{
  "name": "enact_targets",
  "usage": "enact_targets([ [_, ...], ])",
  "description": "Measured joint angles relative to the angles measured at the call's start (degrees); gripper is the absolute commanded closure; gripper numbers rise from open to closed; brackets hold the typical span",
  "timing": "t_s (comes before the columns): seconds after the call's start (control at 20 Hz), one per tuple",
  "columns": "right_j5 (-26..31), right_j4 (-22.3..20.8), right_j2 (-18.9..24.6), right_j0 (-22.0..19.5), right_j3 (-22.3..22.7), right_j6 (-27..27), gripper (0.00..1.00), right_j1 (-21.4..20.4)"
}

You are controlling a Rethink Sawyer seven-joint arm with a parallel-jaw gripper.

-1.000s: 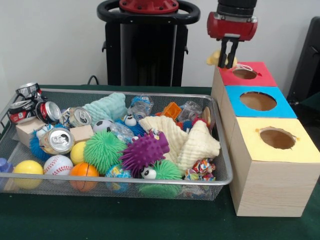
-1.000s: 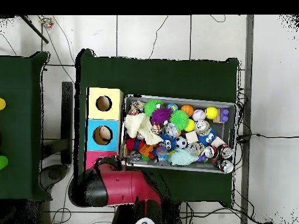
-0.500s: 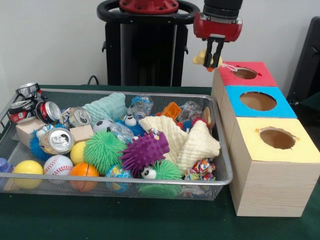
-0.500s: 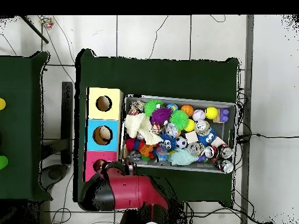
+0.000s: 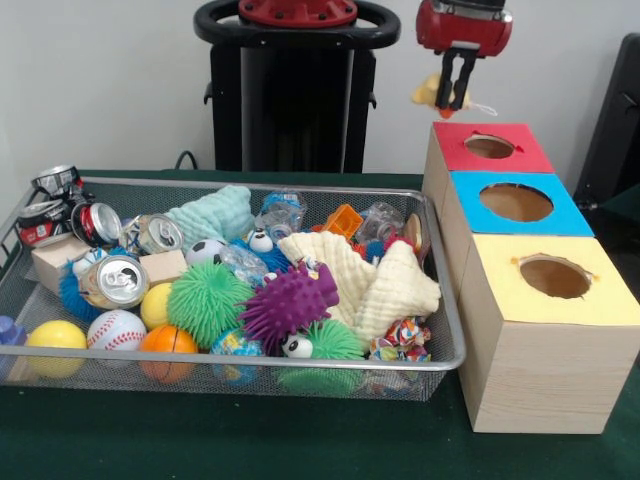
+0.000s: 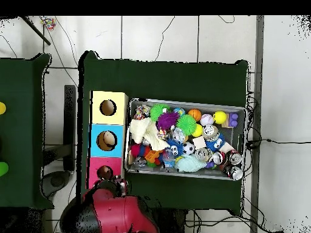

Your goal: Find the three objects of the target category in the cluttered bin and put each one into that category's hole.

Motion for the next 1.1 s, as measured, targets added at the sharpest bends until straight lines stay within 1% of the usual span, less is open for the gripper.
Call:
enact_targets([
  [0.1, 0.00, 0.00, -0.50, 2.11, 0.52, 0.00, 1.00, -0.81],
  [0.25, 0.00, 0.05, -0.80, 4.10, 0.97, 0.00, 1.00, -1.40],
  [0.4, 0.00, 0.15, -0.77, 4.81, 1.03, 0.00, 1.00, -1.49],
  [0.55, -0.01, 0.53, -0.38, 4.25, 1.02, 0.00, 1.00, -1.13],
  [0.75, -0.64, 0.54, 0.02, 2.98, 0.99, 0.00, 1.00, 1.12],
  [0.8, -1.01, 0.55, 0.02, 2.83, 0.98, 0.00, 1.00, 2.27],
  [1.1, -1.30, 0.55, -0.40, 4.20, 0.96, 0.00, 1.00, 5.60],
])
